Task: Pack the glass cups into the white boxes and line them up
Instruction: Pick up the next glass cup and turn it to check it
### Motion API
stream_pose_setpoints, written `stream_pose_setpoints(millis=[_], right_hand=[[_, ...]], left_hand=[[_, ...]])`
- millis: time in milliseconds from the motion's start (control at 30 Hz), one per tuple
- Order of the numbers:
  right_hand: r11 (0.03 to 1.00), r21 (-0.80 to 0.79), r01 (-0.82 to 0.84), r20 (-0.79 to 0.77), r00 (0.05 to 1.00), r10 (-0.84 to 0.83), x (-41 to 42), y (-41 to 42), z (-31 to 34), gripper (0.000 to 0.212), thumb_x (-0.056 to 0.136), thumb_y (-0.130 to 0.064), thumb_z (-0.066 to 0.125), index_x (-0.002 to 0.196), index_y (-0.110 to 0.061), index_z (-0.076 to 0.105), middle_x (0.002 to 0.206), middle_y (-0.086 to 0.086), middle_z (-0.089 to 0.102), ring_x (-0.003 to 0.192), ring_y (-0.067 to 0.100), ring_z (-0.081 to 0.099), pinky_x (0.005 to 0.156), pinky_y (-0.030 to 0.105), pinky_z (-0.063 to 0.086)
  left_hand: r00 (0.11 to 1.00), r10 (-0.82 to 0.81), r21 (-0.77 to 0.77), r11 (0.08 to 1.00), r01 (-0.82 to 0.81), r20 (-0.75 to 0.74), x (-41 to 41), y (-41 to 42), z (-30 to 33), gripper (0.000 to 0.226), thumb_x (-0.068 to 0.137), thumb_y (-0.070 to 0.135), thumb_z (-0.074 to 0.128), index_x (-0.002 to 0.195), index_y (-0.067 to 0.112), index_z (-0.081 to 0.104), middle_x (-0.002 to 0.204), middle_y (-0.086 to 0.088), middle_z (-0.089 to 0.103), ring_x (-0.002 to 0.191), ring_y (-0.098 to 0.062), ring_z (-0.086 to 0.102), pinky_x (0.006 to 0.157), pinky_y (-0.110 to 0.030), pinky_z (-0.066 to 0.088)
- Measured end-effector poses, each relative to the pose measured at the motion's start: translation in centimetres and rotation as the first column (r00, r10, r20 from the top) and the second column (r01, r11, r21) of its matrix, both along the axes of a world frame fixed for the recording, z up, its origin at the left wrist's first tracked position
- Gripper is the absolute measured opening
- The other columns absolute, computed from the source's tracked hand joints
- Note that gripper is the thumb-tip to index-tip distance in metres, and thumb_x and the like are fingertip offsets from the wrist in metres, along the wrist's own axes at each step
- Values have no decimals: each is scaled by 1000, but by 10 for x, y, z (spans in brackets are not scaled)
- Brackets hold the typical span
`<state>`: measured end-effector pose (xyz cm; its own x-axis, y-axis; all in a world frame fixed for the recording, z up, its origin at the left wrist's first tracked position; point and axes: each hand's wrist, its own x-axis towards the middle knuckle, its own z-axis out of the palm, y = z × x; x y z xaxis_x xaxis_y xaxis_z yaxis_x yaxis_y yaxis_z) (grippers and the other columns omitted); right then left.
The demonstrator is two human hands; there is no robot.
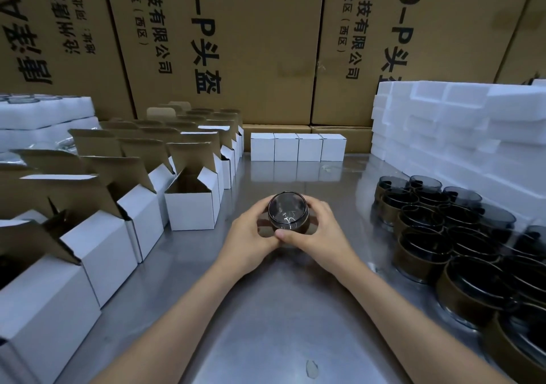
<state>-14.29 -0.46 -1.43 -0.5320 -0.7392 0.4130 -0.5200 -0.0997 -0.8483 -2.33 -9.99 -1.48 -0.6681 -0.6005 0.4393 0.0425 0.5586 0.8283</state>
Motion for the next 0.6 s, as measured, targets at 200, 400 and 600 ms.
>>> stream_pose_setpoints(millis=[200,400,600], right_hand=[[995,-47,-92,70,993,95,-3,4,1,68,62,-6,87,114,-24,47,115,-8,59,106,-3,55,87,10,41],[990,-49,-131,87,987,135,-2,8,4,76,61,5,84,120,-20,43,121,-7,55,108,-6,53,91,9,40],[994,-66,-90,147,984,99,3,11,11,62,67,-5,84,119,-13,50,115,0,61,105,7,59,85,14,47]], left_hand=[[999,44,-161,986,-44,-7,1,4,2,69,68,-8,69,128,23,55,117,17,62,107,4,57,91,-11,42],[994,106,-316,942,-112,-35,1,3,1,73,63,-9,70,127,25,56,122,13,61,111,-4,56,97,-19,44],[998,53,-245,968,-56,-17,1,5,3,70,72,3,74,133,29,49,118,24,58,108,5,55,95,-16,45]])
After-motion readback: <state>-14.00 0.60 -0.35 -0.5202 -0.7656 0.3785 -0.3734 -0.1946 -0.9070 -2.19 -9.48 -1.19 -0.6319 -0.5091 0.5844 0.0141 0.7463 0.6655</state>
